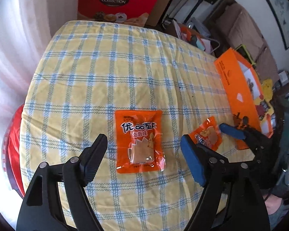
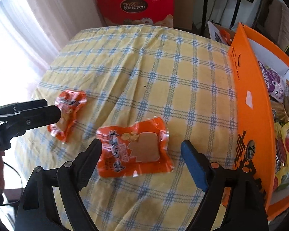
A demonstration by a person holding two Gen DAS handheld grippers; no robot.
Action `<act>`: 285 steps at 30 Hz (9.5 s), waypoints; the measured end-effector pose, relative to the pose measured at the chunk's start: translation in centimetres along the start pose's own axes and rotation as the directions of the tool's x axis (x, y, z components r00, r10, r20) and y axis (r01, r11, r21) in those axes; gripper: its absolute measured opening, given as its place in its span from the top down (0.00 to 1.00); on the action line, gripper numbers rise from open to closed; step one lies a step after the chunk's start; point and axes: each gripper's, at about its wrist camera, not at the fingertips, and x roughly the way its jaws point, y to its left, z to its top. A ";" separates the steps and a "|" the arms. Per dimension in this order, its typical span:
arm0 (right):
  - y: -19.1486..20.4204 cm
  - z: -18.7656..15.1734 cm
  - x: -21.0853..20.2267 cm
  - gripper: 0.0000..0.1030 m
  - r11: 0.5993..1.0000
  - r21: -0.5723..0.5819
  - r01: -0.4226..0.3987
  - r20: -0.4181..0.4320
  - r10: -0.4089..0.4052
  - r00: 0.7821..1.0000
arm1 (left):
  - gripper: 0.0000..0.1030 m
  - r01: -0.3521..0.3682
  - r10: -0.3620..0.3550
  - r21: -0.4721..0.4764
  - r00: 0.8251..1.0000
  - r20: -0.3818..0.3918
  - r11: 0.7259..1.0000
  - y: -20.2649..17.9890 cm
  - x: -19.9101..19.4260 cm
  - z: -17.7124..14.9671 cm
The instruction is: Organize objects
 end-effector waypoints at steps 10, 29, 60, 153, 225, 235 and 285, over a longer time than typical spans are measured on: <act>0.8 -0.5 0.6 0.15 0.996 -0.059 0.065 0.025 -0.064 0.998 | 0.30 -0.052 0.052 0.053 0.999 0.009 0.997 -1.1 1.4 -0.8; 0.5 0.1 -1.7 0.54 1.000 0.003 -0.015 0.061 0.015 0.998 | 0.97 0.029 -0.031 0.052 0.998 0.050 0.998 -1.1 -0.9 -0.9; -1.4 1.4 -8.3 0.54 0.998 0.050 -0.031 0.158 0.022 0.987 | 1.00 -0.045 0.030 0.114 0.991 0.133 0.992 -4.4 -5.3 0.1; 0.9 0.4 -0.1 0.33 0.976 0.207 0.061 0.004 -0.063 0.998 | 0.47 -0.242 0.243 -0.022 0.965 0.102 0.970 -1.4 1.1 -2.2; -16.7 -0.9 -15.1 0.61 0.950 0.293 0.105 0.203 -0.169 0.964 | 0.50 -0.004 0.000 0.073 0.998 0.064 0.997 -15.4 -0.1 2.8; -13.6 -0.2 -14.5 0.61 0.965 0.250 0.078 0.218 -0.134 0.967 | 0.40 -0.012 0.012 -0.005 0.999 -0.049 1.000 -12.1 4.0 -1.0; -15.2 -1.0 -16.6 0.61 0.956 0.265 0.123 0.230 -0.187 0.955 | 0.79 -0.021 -0.017 0.203 0.983 0.183 0.979 -23.0 -2.9 3.6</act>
